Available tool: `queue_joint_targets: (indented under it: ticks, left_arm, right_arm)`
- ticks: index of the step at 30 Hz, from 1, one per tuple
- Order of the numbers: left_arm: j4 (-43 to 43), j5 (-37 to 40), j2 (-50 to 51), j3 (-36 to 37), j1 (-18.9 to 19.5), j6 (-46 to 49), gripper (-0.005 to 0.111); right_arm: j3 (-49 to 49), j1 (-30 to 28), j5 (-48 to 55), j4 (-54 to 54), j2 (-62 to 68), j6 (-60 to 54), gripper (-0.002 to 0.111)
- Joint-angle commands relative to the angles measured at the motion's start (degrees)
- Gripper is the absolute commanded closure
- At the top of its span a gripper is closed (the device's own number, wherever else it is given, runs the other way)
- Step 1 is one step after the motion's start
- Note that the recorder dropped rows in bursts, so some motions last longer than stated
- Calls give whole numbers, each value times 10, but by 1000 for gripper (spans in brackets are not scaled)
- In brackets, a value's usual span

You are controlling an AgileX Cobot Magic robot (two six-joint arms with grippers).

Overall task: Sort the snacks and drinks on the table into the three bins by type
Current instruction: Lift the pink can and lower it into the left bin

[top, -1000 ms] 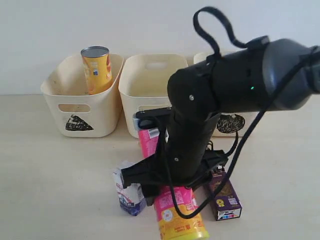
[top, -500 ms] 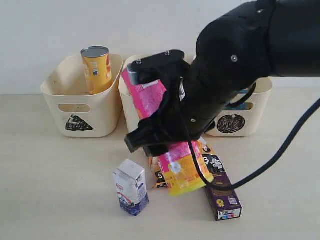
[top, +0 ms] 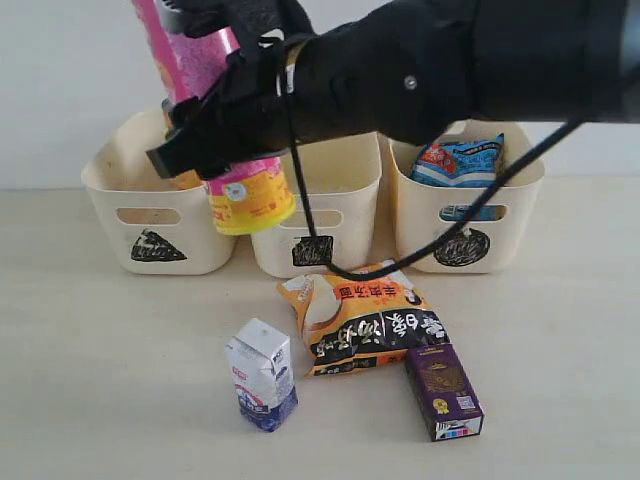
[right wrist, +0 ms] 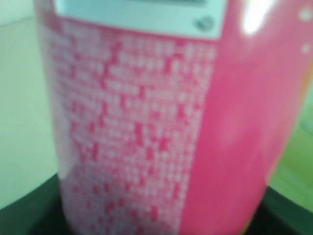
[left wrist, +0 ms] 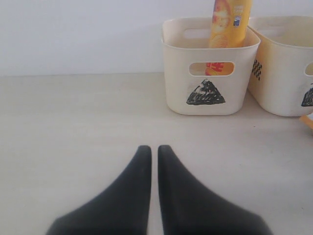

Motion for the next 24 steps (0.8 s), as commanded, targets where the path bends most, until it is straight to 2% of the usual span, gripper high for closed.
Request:
queue_joint_targets:
  ticks: [1, 10, 24]
  left_arm:
    - [-2, -5, -1, 1, 2, 2, 103]
    - [-2, -4, -1, 1, 2, 2, 103]
    - [-2, -4, -1, 1, 2, 2, 103]
  right_arm:
    - [-50, 0, -82, -6, 57, -8, 108]
    - [-232, 0, -118, -6, 206, -7, 108]
    - [-501, -1, -289, -2, 447, 13, 108]
